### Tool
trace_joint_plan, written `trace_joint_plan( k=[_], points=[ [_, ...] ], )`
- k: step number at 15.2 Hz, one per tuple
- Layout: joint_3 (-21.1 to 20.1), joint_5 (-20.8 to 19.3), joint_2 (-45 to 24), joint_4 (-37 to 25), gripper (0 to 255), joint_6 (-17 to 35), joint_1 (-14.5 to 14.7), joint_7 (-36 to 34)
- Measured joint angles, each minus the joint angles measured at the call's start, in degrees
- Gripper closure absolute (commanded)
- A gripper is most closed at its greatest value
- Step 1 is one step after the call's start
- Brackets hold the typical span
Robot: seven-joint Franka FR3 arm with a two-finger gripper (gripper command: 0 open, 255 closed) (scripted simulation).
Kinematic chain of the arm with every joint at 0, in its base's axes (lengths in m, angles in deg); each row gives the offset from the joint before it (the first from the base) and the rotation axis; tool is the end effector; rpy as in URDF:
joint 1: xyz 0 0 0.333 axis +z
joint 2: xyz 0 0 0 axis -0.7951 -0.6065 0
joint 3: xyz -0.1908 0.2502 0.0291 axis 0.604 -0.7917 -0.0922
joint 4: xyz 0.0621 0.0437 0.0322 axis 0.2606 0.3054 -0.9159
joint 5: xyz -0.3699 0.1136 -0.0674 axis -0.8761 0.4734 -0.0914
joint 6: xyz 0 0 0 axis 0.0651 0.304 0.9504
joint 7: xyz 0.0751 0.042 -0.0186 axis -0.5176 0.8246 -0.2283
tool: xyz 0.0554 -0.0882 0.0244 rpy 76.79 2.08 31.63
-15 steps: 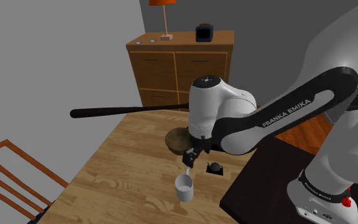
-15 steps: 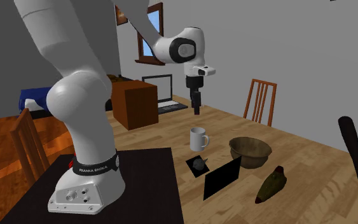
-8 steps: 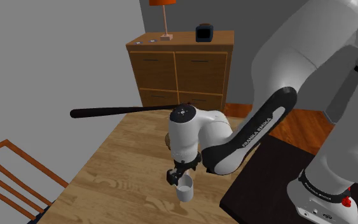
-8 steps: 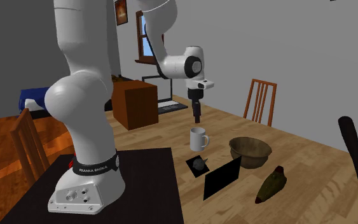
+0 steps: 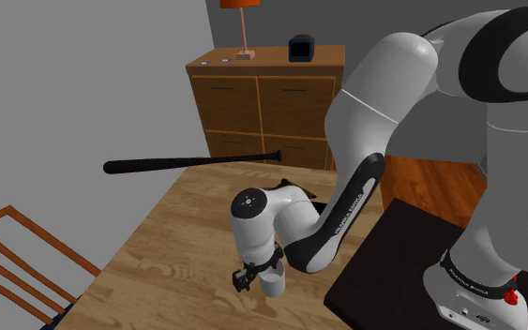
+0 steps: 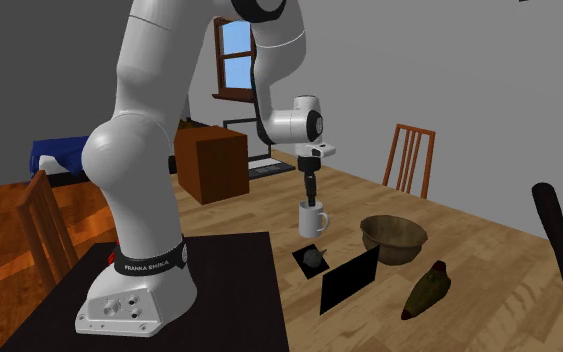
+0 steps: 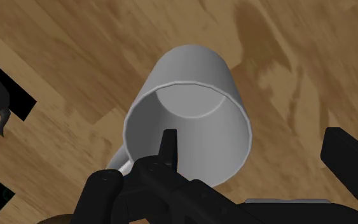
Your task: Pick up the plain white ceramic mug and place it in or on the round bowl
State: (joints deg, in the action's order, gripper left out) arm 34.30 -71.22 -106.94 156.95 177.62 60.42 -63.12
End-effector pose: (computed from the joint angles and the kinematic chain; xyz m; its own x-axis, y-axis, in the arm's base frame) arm 0.3932 0.3556 0.2091 0.9854 -0.1535 0.0738 -0.1559 -0.9874 0.0282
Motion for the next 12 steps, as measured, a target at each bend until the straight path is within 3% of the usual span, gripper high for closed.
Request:
trace_joint_plan(
  k=[5,11,12],
  points=[
    [3.06,-4.05,-3.64,-0.64,0,2.49,2.02,-2.82],
    [3.47,-4.57,-4.19,-0.93,0,2.72,2.38,-3.20],
    [3.47,-4.57,-4.19,-0.93,255,2.72,2.38,-3.20]
  ],
)
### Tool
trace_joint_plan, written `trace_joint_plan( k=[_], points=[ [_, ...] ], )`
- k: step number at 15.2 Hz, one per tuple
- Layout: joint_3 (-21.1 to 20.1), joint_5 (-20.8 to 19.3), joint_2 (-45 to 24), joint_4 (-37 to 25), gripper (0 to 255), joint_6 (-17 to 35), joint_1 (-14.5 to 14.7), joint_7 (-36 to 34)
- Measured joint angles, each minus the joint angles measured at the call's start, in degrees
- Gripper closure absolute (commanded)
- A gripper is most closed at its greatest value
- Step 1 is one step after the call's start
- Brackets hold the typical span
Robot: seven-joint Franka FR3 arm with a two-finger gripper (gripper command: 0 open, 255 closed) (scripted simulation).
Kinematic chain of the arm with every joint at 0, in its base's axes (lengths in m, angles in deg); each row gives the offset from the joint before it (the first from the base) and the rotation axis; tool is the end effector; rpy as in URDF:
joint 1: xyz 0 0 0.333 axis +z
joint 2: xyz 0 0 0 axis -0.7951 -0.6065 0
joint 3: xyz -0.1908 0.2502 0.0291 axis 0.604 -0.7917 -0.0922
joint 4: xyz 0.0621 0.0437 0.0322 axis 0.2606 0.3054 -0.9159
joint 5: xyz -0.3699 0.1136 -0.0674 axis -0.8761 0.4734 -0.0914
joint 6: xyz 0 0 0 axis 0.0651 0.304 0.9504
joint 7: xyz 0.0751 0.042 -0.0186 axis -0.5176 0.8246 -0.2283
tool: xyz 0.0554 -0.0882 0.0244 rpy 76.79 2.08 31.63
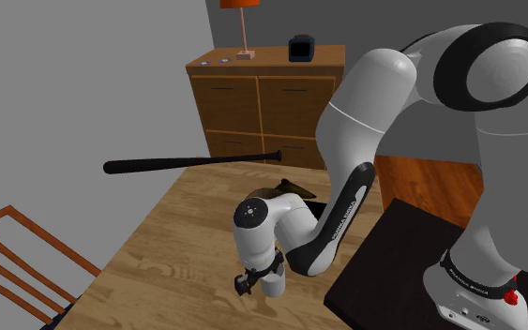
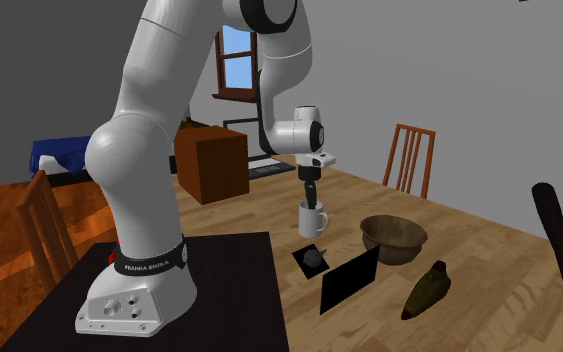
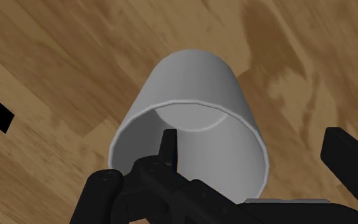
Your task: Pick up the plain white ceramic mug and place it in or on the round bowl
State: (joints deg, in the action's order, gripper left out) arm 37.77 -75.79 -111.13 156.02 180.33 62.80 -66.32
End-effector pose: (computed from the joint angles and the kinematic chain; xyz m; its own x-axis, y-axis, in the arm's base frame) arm 0.3948 0.3537 0.1788 0.9853 -0.1541 0.0744 -0.1566 -0.9872 0.0289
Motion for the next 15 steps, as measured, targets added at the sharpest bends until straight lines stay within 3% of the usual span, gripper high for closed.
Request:
trace_joint_plan(
  k=[10,15],
  points=[
    [0.01,-0.01,-0.01,0.00,255,0.00,0.01,-0.01],
    [-2.32,3.01,2.76,0.52,255,-1.88,-1.73,2.26]
  ],
)
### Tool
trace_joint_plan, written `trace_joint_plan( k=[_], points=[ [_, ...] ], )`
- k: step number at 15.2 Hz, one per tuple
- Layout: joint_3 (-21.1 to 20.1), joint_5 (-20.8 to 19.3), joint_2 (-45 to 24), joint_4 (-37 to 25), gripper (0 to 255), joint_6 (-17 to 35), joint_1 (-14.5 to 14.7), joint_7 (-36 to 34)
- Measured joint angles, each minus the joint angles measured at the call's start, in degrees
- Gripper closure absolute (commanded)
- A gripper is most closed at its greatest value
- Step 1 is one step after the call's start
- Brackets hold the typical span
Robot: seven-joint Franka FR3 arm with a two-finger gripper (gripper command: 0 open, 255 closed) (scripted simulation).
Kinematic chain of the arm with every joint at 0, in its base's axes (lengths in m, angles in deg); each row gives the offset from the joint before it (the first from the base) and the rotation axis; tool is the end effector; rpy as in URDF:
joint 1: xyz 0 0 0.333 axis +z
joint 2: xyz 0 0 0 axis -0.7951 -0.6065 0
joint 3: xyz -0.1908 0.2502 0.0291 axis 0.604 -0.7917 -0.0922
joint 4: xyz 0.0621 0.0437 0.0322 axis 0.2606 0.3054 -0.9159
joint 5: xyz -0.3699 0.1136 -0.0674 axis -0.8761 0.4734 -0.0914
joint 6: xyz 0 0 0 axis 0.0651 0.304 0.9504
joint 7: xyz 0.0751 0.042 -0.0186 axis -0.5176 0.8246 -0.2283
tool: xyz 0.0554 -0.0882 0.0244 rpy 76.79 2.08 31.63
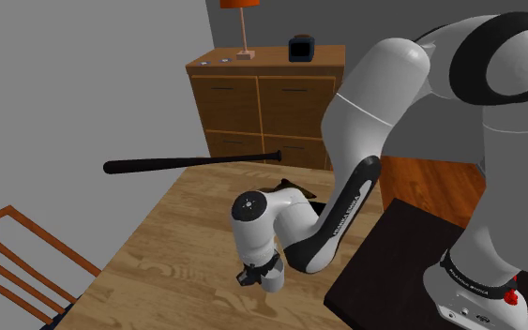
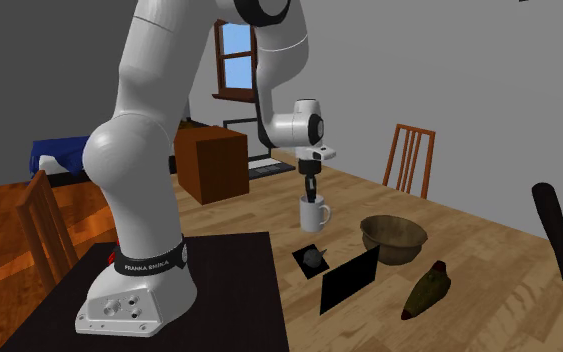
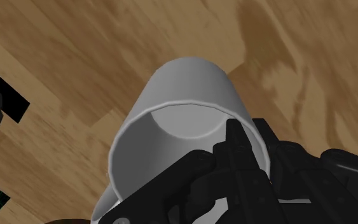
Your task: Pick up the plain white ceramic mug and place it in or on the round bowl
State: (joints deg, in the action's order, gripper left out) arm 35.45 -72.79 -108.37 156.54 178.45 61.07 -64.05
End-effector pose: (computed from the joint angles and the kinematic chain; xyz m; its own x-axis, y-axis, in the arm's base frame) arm 0.3954 0.3543 0.1995 0.9853 -0.1539 0.0748 -0.1564 -0.9873 0.0285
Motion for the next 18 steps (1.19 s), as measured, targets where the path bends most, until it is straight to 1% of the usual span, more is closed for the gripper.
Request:
trace_joint_plan(
  k=[12,18],
  points=[
    [-6.39,10.22,8.97,1.02,255,-5.96,-4.91,7.57],
    [-8.64,15.33,13.16,0.38,255,-9.51,-6.52,11.29]
  ],
)
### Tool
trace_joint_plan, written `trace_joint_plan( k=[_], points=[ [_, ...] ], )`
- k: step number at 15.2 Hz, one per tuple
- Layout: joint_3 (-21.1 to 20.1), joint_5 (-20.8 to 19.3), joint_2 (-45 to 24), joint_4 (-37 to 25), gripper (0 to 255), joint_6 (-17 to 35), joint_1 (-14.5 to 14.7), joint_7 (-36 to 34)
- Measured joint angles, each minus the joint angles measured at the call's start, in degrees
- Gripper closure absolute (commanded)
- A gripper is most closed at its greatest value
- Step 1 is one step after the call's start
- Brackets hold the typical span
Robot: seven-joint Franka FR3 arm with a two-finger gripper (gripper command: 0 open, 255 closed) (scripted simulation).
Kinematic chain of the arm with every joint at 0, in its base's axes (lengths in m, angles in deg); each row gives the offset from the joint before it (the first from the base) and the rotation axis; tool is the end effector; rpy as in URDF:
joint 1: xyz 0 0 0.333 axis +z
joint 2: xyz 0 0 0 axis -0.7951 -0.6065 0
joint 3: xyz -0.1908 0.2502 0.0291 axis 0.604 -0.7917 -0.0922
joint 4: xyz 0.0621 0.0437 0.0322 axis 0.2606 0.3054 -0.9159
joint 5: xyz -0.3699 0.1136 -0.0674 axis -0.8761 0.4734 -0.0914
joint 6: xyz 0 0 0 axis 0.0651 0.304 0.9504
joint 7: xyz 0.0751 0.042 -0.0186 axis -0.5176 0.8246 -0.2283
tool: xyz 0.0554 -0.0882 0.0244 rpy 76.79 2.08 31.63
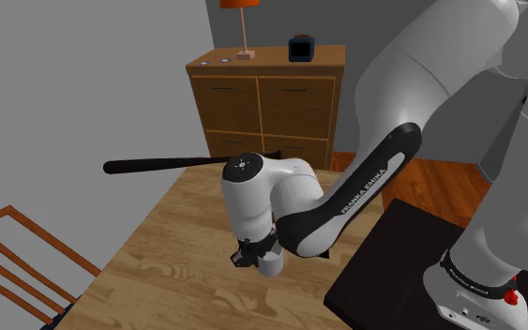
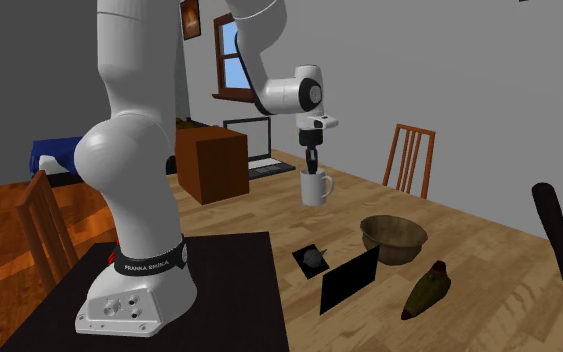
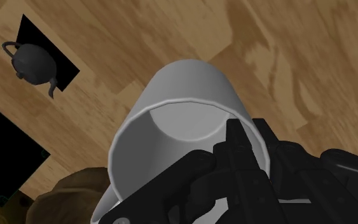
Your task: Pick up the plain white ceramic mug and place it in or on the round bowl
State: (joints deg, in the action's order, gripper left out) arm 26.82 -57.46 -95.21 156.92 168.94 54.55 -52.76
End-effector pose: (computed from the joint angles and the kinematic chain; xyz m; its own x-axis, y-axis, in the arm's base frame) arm 0.3953 0.3541 0.2948 0.9852 -0.1541 0.0749 -0.1566 -0.9872 0.0288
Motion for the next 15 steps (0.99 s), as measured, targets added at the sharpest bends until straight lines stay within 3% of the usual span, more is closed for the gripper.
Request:
trace_joint_plan(
  k=[10,15],
  points=[
    [-1.88,7.48,6.63,-1.74,255,-6.13,-1.56,5.62],
    [0.66,8.17,6.80,-2.89,255,-6.84,-4.73,11.82]
  ],
)
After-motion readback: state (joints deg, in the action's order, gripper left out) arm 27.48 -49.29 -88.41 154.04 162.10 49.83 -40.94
